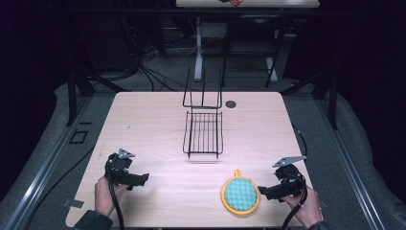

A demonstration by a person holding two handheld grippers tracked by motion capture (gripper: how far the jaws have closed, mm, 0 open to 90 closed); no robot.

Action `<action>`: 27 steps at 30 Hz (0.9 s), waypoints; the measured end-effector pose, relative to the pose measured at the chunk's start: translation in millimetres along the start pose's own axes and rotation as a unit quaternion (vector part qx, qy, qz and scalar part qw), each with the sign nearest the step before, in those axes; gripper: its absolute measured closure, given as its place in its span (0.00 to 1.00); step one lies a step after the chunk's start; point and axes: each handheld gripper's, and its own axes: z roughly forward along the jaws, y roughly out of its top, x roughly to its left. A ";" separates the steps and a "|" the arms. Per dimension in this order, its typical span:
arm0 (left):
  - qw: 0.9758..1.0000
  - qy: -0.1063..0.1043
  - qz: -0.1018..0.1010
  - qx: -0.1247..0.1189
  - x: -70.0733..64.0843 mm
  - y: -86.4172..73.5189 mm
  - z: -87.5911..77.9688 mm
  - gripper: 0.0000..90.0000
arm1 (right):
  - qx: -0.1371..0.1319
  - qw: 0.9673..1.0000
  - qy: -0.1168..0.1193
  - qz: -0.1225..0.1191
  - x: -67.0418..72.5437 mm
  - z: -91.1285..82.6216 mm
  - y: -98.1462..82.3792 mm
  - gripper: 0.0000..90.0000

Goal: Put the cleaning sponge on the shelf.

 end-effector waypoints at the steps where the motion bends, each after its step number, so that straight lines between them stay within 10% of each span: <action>1: 1.000 -0.003 0.003 0.001 -0.9 0.3 0.4 0.00 | 0.001 1.000 0.008 0.000 1.5 1.4 1.6 0.03; 6: 1.000 -0.005 0.011 0.002 -1.8 0.5 1.2 0.00 | 0.005 1.000 0.027 -0.009 14.2 8.8 8.3 0.04; 27: 1.000 -0.017 0.011 0.021 -6.0 2.9 9.3 0.00 | 0.062 0.996 0.057 -0.028 29.2 34.8 12.5 0.61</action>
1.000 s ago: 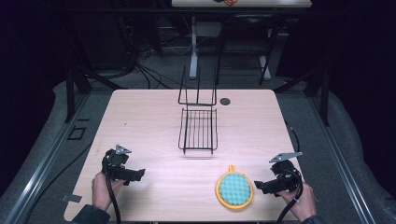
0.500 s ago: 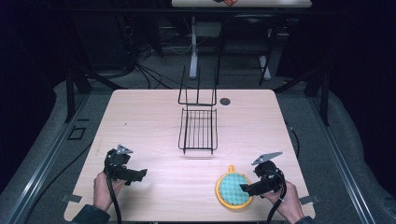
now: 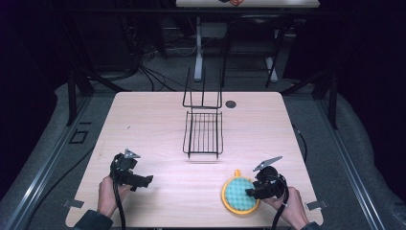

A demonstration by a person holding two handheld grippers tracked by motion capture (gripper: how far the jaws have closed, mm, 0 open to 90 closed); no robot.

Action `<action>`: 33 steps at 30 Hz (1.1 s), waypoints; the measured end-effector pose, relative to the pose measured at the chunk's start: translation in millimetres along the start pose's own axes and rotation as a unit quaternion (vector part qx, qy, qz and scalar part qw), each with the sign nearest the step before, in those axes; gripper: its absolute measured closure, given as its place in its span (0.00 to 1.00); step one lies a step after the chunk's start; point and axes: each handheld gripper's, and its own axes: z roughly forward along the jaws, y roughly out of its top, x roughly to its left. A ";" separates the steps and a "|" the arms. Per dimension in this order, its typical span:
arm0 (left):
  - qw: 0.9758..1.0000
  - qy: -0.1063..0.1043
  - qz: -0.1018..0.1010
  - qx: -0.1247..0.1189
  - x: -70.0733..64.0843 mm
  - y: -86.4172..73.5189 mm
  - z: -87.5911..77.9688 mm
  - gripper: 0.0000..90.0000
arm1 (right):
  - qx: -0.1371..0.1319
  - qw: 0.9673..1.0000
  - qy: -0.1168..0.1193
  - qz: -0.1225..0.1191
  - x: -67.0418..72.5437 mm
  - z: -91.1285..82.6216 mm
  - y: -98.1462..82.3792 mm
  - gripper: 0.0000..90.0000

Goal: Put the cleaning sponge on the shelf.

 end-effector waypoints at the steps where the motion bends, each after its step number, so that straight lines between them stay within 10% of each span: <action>1: 1.000 -0.001 -0.001 0.001 0.0 0.2 0.0 0.00 | 0.000 1.000 -0.001 0.000 0.9 0.1 -0.3 0.62; 20: 1.000 0.000 0.012 0.013 -2.6 0.7 1.8 0.01 | -0.017 1.000 0.001 0.008 6.9 -0.4 -7.0 0.94; 33: 1.000 0.001 0.014 0.010 -3.2 0.9 2.1 0.02 | -0.067 0.998 -0.014 -0.014 11.5 -14.7 -6.2 0.97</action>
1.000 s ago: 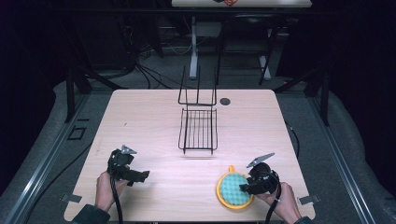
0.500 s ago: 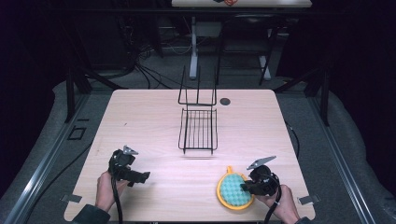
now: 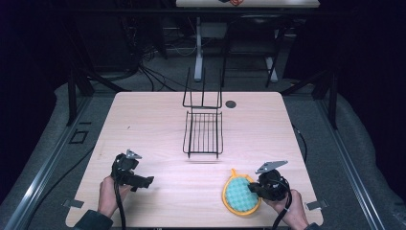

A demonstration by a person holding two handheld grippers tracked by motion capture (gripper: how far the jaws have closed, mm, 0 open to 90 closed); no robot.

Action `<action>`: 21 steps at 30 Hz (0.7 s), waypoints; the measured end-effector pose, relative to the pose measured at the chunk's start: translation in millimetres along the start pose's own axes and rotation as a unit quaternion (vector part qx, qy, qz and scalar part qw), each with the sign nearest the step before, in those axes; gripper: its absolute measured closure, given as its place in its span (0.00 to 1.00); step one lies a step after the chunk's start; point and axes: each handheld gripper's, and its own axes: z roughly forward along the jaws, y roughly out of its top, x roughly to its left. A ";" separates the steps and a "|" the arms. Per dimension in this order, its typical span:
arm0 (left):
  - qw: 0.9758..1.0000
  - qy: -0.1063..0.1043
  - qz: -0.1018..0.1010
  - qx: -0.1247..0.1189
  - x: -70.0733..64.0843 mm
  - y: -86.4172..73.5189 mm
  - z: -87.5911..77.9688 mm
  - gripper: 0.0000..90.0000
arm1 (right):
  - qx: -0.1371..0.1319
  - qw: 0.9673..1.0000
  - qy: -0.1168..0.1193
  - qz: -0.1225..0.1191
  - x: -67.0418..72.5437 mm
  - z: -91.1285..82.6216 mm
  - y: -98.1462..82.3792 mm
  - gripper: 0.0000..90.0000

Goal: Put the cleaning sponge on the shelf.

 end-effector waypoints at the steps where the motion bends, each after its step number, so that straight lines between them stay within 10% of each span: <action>1: 1.000 0.000 0.000 0.000 -0.1 0.0 0.1 0.02 | -0.002 1.000 -0.001 -0.001 0.1 -1.5 0.3 0.97; 21: 1.000 0.000 0.000 -0.004 -0.4 0.1 -0.6 0.03 | -0.031 0.999 0.001 -0.009 3.0 -25.6 7.7 0.97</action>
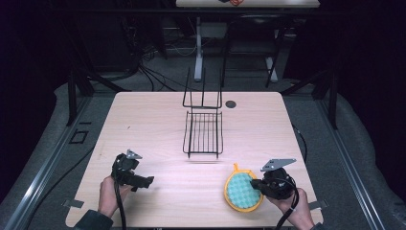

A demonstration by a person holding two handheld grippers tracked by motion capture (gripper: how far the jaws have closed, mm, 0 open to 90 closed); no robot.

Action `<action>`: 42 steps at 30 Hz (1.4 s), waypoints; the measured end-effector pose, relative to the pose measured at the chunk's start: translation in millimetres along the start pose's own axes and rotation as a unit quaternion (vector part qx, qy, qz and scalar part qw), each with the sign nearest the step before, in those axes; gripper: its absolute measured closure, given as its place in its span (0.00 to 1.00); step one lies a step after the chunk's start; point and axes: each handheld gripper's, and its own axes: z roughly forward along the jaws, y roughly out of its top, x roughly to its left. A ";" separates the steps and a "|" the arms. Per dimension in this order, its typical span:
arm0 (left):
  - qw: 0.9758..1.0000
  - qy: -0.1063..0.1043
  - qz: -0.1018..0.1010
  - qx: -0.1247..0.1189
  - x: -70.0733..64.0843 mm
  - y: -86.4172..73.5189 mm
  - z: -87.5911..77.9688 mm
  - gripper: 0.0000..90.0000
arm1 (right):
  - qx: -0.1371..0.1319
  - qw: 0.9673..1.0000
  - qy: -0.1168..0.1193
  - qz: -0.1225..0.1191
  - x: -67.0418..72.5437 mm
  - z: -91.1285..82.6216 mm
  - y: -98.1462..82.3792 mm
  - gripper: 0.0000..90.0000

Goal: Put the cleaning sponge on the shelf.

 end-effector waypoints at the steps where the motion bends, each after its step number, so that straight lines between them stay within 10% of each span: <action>1: 1.000 0.001 0.001 -0.001 0.2 0.1 -0.4 0.03 | -0.002 1.000 0.000 -0.003 -0.2 -0.8 0.9 0.97; 42: 1.000 -0.013 0.010 0.000 -2.8 1.4 2.6 0.03 | -0.042 0.999 -0.007 -0.031 -1.4 -3.0 53.3 0.97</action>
